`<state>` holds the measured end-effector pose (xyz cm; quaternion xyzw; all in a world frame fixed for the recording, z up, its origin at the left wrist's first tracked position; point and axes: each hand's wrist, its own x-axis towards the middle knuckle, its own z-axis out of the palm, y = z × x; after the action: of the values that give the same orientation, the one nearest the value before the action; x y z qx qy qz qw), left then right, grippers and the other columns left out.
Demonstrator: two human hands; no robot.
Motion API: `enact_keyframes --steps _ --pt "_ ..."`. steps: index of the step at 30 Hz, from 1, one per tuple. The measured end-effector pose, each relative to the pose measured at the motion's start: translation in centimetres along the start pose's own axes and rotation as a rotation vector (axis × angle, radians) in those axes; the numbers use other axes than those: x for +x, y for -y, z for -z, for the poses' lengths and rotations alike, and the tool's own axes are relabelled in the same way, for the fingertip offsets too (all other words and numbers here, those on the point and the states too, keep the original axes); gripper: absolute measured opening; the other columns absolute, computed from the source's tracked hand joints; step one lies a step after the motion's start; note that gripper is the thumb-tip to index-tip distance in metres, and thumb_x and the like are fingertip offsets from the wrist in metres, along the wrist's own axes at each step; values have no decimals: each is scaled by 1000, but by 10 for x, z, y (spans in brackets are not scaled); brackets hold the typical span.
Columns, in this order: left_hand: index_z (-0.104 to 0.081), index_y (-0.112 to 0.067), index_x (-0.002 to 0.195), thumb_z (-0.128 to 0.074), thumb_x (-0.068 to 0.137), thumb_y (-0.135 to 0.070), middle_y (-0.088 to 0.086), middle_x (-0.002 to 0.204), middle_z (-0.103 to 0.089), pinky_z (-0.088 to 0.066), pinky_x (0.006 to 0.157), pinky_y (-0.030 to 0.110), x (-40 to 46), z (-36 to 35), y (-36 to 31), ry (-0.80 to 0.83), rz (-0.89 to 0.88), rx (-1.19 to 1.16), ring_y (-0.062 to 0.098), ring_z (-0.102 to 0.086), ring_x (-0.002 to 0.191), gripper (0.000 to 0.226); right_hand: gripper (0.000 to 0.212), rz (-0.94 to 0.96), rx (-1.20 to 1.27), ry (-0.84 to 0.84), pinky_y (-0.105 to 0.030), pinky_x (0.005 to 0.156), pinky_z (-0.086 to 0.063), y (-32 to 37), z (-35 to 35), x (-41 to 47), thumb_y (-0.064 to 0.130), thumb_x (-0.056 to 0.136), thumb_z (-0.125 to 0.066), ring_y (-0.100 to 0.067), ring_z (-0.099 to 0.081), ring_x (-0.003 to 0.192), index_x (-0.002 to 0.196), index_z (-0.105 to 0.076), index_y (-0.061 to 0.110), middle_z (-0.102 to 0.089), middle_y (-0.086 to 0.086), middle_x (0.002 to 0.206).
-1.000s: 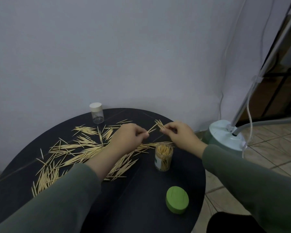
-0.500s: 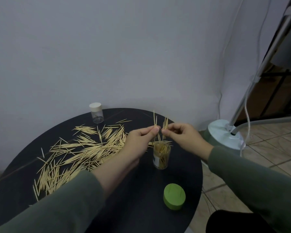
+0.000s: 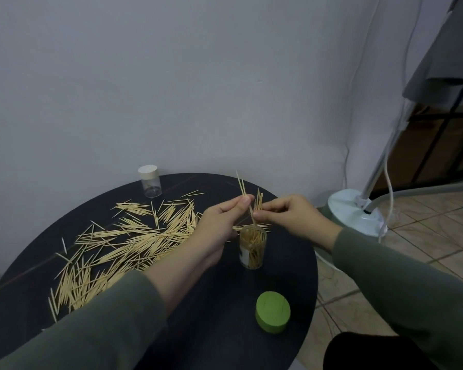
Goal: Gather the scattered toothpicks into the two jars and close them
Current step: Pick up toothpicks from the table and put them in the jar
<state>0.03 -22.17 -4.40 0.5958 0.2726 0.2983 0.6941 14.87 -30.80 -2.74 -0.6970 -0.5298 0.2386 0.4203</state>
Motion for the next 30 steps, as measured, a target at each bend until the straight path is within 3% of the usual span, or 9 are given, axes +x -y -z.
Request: enact_keyframes --steps 3,6,8,10,12,15,22,27,30 --pt "-70 -25 115 -61 90 -35 -6 123 -66 -45 78 31 0 -1 7 53 38 53 13 -53 119 29 14 3 -33 12 -17 78 -51 -1 1 -1 28 80 -75 -2 -66 85 93 -75 27 -72 13 81" --pt "-70 -24 115 -61 91 -34 -11 117 -67 -40 84 28 0 1 14 54 54 126 0 -54 106 28 10 -6 -110 59 -5 66 -43 -5 -1 -3 29 80 -75 11 -61 74 87 -73 36 -68 23 71" --pt "-71 -21 115 -62 91 -30 -15 106 -69 -40 82 20 1 3 17 50 53 160 -10 -55 93 27 9 -12 -157 62 -12 75 -47 -8 -4 -4 33 80 -74 7 -61 83 84 -71 40 -67 21 79" --pt "-71 -20 112 -63 91 -27 -19 97 -68 -39 71 12 2 6 19 52 40 198 -13 -57 86 24 10 -1 -239 45 -32 91 -48 -12 -6 -2 41 78 -74 -1 -58 95 77 -67 48 -64 19 91" --pt "-73 -23 108 -66 89 -26 -14 100 -72 -42 76 15 3 10 21 73 36 222 -5 -60 98 21 9 -7 -319 58 -43 98 -44 -13 -5 -1 50 74 -72 -5 -54 102 71 -64 53 -59 21 96" --pt "-76 -26 101 -68 87 -20 -8 105 -73 -45 97 28 5 17 24 107 29 229 8 -62 109 17 8 -26 -363 96 -44 100 -42 -13 -4 0 57 72 -70 -6 -53 106 78 -65 55 -57 24 93" --pt "-72 -24 107 -69 86 -16 7 107 -71 -50 97 39 7 29 21 188 -35 295 22 -64 107 24 35 -22 -271 102 -13 78 -46 -8 3 -3 42 78 -75 3 -59 93 110 -70 31 -66 20 92" --pt "-47 -38 135 -54 86 -53 -12 126 -56 -46 85 27 8 34 16 175 -422 792 10 -52 107 52 76 -58 -364 162 -21 83 -43 -8 5 -5 65 54 -74 2 -55 96 122 -61 35 -63 18 101" --pt "-33 -31 147 -41 88 -60 -15 140 -47 -36 92 25 3 36 12 255 -708 1184 4 -37 119 66 73 -73 -416 216 -26 92 -43 -8 1 -6 59 59 -80 4 -52 96 125 -59 34 -61 21 105"
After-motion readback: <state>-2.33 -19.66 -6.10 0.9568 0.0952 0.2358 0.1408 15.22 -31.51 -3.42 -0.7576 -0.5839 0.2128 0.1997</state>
